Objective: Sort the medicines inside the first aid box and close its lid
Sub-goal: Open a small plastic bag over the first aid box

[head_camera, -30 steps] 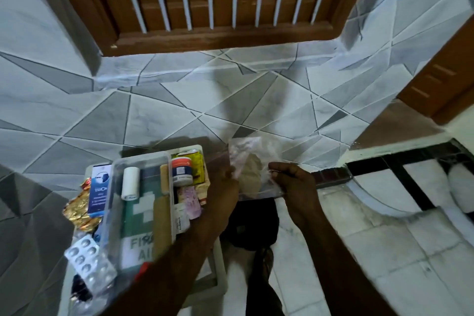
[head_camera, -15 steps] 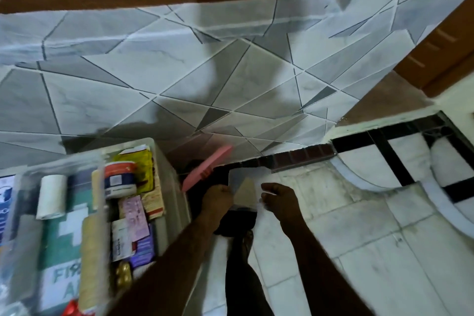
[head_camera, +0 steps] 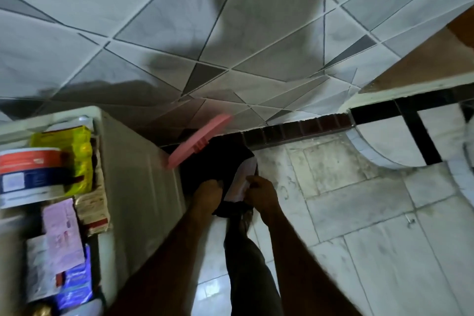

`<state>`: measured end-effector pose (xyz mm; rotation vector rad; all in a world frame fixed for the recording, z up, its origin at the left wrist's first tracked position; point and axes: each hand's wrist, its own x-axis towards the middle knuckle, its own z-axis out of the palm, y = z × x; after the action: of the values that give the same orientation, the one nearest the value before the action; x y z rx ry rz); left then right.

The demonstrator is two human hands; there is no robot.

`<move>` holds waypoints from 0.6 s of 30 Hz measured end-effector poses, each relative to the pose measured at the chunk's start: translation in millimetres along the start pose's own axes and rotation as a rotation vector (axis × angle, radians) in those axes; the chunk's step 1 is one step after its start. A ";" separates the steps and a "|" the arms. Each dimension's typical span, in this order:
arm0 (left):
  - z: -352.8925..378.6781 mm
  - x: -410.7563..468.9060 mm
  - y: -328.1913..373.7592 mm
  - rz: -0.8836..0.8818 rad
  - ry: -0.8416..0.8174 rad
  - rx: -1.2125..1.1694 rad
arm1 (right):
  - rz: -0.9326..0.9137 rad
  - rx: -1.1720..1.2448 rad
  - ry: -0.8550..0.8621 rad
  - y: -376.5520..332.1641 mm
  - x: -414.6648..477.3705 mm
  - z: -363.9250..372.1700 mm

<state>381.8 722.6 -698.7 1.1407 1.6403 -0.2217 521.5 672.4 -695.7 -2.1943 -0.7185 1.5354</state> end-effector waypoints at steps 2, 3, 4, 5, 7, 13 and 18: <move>3.9 8.4 -2.1 -0.010 -0.012 -0.011 | 0.032 0.013 -0.022 4.8 9.7 3.6; 6.5 11.2 -5.6 -0.008 -0.003 -0.014 | 0.053 0.034 -0.031 5.7 11.7 5.0; 7.6 12.4 -5.6 -0.025 0.001 -0.053 | 0.078 0.064 -0.032 5.9 13.1 5.1; 8.2 13.2 -6.7 -0.037 0.011 -0.075 | 0.096 0.092 -0.032 6.6 14.1 5.9; 6.7 10.4 -5.1 -0.034 0.020 -0.088 | 0.090 0.075 -0.014 7.1 15.7 6.9; 0.0 -14.6 4.2 0.039 0.056 -0.158 | 0.003 0.013 0.042 0.3 1.9 4.8; -15.1 -50.1 24.0 0.116 0.082 -0.242 | -0.111 0.040 0.104 -29.4 -37.0 -8.2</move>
<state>388.5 716.8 -641.8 1.0660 1.6173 0.0969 513.2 673.9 -648.5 -2.1494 -0.7569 1.3595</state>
